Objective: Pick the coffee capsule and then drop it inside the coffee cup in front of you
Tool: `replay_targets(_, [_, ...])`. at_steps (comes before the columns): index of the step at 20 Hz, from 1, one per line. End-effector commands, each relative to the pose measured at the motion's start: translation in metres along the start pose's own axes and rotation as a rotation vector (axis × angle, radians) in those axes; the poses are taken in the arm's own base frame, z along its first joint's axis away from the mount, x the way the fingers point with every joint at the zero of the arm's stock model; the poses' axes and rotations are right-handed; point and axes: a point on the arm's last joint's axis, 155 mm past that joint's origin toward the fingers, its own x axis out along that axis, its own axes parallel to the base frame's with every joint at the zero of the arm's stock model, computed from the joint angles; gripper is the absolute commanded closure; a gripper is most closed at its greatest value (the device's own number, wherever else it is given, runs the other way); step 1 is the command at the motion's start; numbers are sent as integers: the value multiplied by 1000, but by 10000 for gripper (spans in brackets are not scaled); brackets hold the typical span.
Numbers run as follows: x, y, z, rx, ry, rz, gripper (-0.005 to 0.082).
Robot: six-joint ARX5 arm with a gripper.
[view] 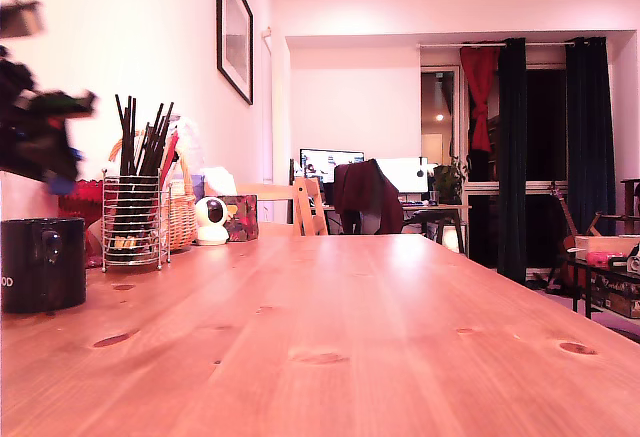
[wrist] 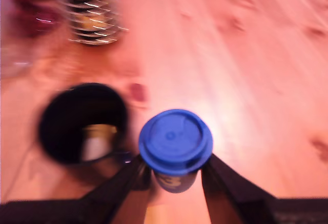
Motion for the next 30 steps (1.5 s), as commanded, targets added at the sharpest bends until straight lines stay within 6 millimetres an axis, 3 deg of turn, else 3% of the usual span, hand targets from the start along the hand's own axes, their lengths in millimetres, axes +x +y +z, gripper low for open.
replay_targets(1, [-1,10,-11,-15,23,21,607])
replay_targets(8, [-3,39,-17,-53,46,85,607])
replay_targets(17, [-5,42,-34,-60,111,104,607])
replay_targets(30, [-17,41,-7,-84,163,103,607])
